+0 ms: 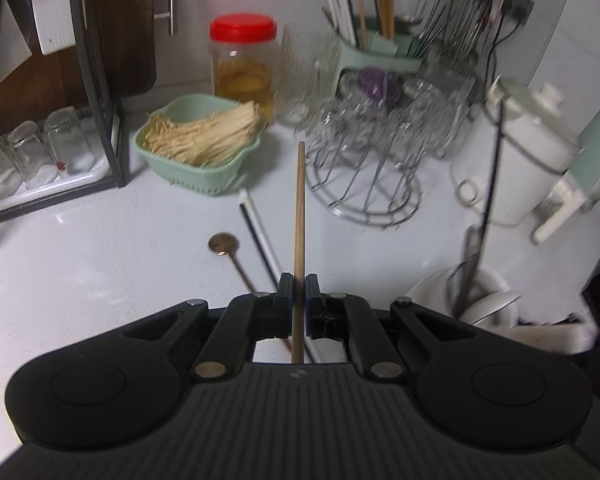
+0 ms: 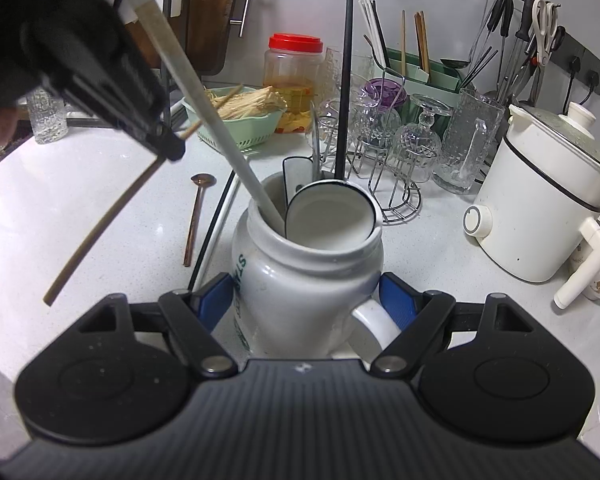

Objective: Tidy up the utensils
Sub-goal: 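Carry the wooden chopstick over the mug with the left tool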

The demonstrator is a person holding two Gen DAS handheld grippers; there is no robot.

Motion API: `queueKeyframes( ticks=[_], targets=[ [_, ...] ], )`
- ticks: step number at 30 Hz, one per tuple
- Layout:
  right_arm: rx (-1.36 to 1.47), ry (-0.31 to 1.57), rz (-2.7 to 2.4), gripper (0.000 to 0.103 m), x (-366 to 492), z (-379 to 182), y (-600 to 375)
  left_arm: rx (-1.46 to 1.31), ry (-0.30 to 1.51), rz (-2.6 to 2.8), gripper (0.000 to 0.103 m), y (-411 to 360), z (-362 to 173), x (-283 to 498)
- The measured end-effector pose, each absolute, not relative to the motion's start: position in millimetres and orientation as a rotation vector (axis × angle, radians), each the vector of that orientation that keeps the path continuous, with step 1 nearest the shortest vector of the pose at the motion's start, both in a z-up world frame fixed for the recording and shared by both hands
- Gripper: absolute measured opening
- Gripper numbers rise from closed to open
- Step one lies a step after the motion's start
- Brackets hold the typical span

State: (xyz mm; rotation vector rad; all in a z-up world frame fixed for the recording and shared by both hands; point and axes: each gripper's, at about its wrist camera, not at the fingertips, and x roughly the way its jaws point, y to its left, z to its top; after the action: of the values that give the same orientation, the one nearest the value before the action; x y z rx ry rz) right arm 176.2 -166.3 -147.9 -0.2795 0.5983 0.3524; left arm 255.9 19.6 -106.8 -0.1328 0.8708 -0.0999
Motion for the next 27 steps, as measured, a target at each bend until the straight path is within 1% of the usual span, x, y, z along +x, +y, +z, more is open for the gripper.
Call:
queueKeyframes(
  ticks=[11, 27],
  targets=[
    [-0.28, 0.596, 0.354, 0.082, 176, -148, -167, -0.146, 0.716, -0.159, 0.006, 5, -46, 241],
    [-0.299, 0.588, 0.361, 0.082, 175, -150, -167, -0.156, 0.545, -0.2, 0.006, -5, 5, 247]
  ],
)
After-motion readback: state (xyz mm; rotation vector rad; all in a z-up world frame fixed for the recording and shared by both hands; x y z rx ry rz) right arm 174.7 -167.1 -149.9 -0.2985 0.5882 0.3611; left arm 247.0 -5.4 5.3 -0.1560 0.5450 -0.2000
